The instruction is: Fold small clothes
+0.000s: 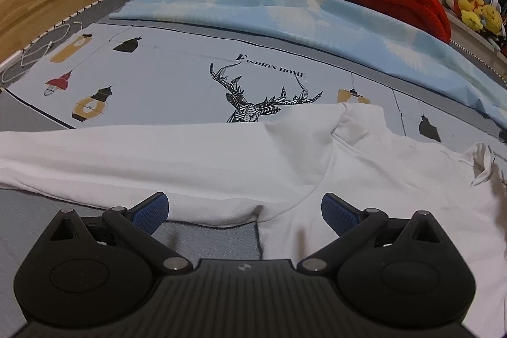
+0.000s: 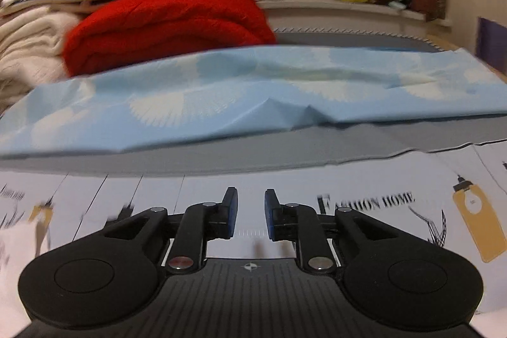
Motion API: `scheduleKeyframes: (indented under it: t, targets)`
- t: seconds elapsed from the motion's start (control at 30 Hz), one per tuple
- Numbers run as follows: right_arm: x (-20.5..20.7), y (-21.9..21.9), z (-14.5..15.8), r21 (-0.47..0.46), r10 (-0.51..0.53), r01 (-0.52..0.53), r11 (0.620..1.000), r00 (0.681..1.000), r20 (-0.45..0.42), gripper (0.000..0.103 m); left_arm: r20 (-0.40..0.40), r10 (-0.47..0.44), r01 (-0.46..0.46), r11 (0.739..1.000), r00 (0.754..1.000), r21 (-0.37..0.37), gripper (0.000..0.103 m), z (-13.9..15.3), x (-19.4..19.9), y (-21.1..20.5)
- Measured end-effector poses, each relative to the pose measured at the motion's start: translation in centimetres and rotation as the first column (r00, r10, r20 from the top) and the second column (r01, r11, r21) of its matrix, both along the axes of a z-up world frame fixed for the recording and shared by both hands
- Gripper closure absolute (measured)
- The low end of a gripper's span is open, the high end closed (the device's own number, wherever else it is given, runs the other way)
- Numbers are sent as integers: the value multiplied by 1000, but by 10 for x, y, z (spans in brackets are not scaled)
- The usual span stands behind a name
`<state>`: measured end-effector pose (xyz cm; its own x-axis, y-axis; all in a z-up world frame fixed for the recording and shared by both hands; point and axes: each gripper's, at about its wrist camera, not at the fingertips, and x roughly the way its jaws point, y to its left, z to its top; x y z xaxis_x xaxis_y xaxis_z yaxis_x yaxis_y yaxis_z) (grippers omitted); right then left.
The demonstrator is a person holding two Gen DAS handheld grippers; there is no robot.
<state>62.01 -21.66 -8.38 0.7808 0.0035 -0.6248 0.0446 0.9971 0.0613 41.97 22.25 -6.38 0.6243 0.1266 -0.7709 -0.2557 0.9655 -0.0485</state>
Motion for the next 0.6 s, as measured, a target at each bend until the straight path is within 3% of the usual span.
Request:
scheduleKeyframes:
  t: [0.1,0.2,0.33,0.4,0.5,0.6]
  targets:
    - [-16,7,-10,-50,90,-94,994,994,-66,94,-3,6,-6,1000,1000,-27,0,0,0,0]
    - [-20,25,-32,-94,186,-202,975,971,-151,94,-7,6,-6,999,1000,-33,0,-1,1,-3]
    - [2,45,-59,-139,140,-164,976,975,-172,96,-9,0,0,1000,1000,-12,0,-4,3,-9]
    - [12,53,-60,-165,109,-125,978,989,-101,95,-6,2,-2,1000,1000,0,0,-5,4,-10]
    - [19,57,-55,-171,60,-80,982,991,-117,90,-4,2,-2,1000,1000,10,0,-7,4,-9]
    - [-11,44,-32,-72,18,-23,997,997,-69,70,-3,-3,3,999,1000,40,0,-7,3,-8]
